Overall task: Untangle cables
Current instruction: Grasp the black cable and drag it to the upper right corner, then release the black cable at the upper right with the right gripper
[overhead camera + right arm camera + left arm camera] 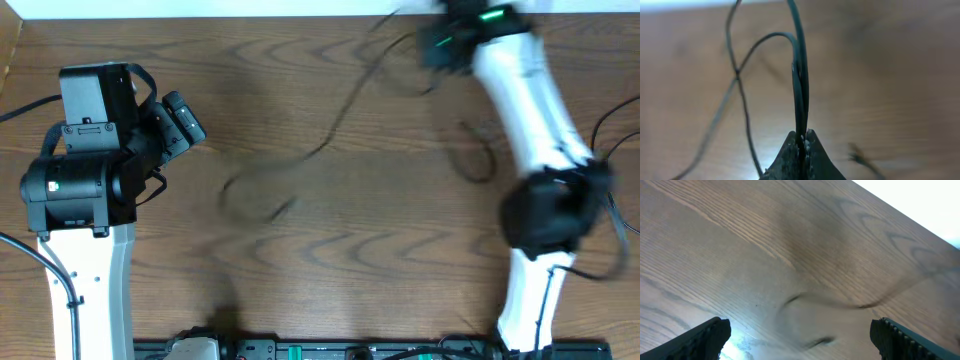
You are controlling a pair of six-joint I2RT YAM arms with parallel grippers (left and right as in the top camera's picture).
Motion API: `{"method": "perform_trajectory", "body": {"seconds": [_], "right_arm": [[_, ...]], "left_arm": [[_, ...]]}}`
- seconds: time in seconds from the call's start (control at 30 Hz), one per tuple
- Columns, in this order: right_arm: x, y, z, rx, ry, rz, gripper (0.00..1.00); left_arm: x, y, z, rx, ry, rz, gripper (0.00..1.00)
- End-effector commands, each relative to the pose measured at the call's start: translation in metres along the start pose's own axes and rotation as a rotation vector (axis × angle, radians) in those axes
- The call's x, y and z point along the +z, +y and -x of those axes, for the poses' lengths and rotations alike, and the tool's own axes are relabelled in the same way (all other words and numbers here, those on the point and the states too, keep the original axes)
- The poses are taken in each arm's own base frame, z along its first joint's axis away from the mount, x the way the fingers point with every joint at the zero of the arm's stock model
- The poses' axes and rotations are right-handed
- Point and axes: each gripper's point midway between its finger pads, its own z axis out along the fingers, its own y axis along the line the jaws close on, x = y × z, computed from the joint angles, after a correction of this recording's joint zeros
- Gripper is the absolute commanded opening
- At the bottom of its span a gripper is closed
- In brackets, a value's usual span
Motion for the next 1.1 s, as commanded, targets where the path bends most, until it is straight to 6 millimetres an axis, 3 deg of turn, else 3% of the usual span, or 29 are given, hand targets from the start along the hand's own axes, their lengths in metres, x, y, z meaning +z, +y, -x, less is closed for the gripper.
{"method": "perform_trajectory", "body": {"seconds": [0.0,0.1,0.27,0.4,0.5,0.67,0.73,0.77,0.83,1.07], "right_arm": [[-0.067,-0.087,0.045,0.103,-0.164,-0.139,0.01],[-0.108,-0.163,0.057,0.219,-0.247,-0.229,0.01],[-0.16,-0.266,0.053,0.385,-0.345,-0.357,0.01],[-0.185,-0.329,0.04,0.492,-0.386,-0.443,0.01],[-0.191,-0.359,0.032,0.549,-0.404,-0.47,0.01],[-0.185,-0.38,0.031,0.568,-0.422,-0.459,0.05],[-0.181,-0.381,0.032,0.565,-0.418,-0.458,0.46],[-0.178,-0.38,0.032,0.563,-0.413,-0.456,0.77],[-0.174,-0.375,0.032,0.558,-0.402,-0.439,0.97],[-0.16,-0.334,0.026,0.508,-0.316,-0.296,0.99]], "left_arm": [[-0.003,0.0,0.005,-0.005,-0.014,-0.001,0.96],[-0.003,0.0,0.005,-0.009,-0.014,-0.001,0.96],[-0.003,0.0,0.006,-0.016,-0.018,-0.003,0.96],[-0.003,0.0,0.006,-0.016,-0.021,-0.005,0.96],[-0.003,0.0,0.006,-0.016,-0.021,-0.005,0.96],[-0.003,-0.001,0.007,-0.016,-0.025,-0.007,0.96],[-0.003,-0.001,0.008,-0.017,-0.027,-0.007,0.96],[-0.003,-0.001,0.008,-0.017,-0.027,-0.008,0.96],[-0.003,-0.001,0.008,-0.017,-0.027,-0.008,0.96],[-0.003,-0.001,0.008,-0.016,-0.027,-0.007,0.96]]}}
